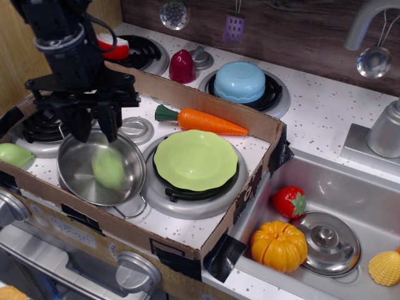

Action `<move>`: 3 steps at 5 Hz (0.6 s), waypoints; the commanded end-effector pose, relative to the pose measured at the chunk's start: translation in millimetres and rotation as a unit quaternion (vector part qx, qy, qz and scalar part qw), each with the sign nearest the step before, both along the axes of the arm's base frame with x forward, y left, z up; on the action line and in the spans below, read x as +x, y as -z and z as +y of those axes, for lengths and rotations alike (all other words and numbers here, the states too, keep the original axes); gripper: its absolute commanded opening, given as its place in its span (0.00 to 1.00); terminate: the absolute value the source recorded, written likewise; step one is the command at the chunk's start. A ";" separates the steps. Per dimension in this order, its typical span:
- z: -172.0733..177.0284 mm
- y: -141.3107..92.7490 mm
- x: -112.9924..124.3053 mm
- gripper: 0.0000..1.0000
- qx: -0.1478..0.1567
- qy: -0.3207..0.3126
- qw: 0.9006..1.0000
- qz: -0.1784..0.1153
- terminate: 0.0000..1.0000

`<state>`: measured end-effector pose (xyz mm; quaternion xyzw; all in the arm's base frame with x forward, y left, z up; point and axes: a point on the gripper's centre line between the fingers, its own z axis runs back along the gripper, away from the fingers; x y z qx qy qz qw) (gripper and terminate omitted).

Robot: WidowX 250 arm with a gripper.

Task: Put broccoli in pot

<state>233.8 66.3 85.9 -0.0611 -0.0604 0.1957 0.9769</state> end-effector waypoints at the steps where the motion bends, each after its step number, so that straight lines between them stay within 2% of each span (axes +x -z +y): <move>1: 4.3 -11.4 11.2 1.00 0.012 0.008 1.000 -0.004 0.00; 3: 5.0 -14.3 13.2 1.00 0.015 0.010 1.000 -0.003 0.00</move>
